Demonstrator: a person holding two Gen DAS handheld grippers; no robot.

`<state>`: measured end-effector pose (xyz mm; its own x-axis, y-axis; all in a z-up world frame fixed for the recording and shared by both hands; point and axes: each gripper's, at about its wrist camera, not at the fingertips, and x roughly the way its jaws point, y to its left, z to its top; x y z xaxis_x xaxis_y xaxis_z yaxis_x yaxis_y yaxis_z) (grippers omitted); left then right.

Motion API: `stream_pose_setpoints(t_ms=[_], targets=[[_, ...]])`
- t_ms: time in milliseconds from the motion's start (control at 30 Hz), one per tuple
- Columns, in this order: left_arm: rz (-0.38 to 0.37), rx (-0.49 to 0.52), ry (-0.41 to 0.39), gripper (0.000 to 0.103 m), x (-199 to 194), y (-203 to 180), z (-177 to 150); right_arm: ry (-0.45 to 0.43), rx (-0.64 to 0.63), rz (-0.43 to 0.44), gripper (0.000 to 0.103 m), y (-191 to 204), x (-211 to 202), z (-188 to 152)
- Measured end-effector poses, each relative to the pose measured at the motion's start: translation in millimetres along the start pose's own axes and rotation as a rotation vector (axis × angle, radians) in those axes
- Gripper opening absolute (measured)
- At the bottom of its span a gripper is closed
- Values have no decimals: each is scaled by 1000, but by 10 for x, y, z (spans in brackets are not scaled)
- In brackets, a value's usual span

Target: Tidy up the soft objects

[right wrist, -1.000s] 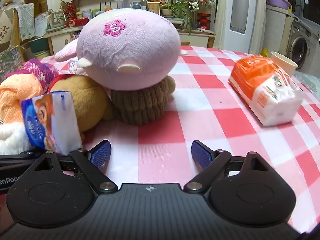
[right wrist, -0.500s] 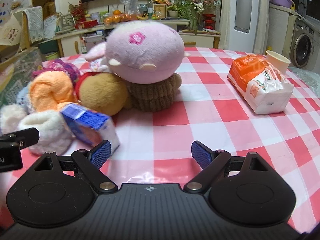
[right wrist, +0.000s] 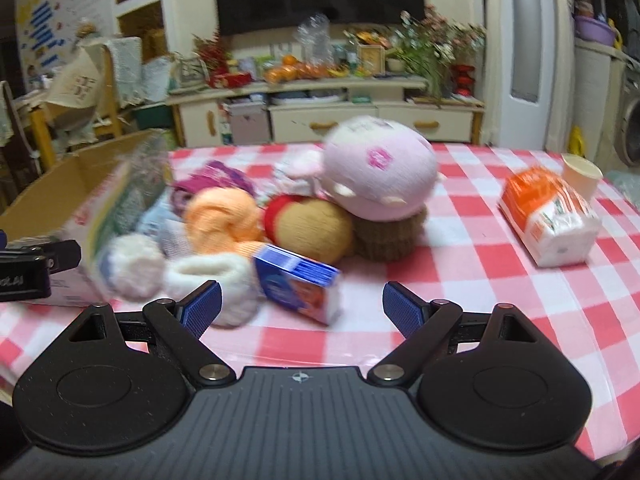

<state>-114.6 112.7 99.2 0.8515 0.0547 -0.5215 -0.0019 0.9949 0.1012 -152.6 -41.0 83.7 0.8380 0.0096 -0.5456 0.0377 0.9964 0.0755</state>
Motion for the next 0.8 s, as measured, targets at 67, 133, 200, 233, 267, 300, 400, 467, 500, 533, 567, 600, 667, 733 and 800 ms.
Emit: stream_pose_setpoints(t_ms=[67,133,200,233,267,300,400,467,500,533,567,600,667,733,800], targets=[[21,-20,-4,102,-16,120,0,-14,-16,20,103,75,-29,39],[40,-40,-9,102,-30,221,0,-27,-33,46,103,136,-55,71],[54,-61,-14,102,-39,331,-5,-42,-54,67,103,220,-97,85],[60,-69,-15,102,-40,365,-7,-49,-64,77,103,259,-117,89],[67,-75,-17,102,-45,397,-12,-53,-74,87,103,286,-126,97],[71,-79,-19,102,-49,419,-22,-59,-83,98,103,309,-151,94],[76,-87,-27,102,-71,500,-27,-70,-106,123,103,359,-197,82],[79,-92,-32,102,-79,551,-32,-74,-117,138,103,371,-212,83],[80,-94,-33,102,-81,563,-31,-78,-125,144,103,397,-224,83],[82,-96,-35,102,-85,582,-32,-82,-130,150,103,411,-240,76],[86,-98,-37,102,-89,605,-37,-86,-135,157,103,410,-248,79],[91,-98,-39,102,-104,603,-45,-89,-138,163,103,402,-266,73],[96,-102,-42,102,-115,637,-53,-96,-146,176,103,396,-292,69],[103,-104,-44,102,-130,663,-57,-105,-155,188,103,381,-325,43],[107,-107,-46,102,-133,674,-52,-112,-166,199,103,383,-341,39]])
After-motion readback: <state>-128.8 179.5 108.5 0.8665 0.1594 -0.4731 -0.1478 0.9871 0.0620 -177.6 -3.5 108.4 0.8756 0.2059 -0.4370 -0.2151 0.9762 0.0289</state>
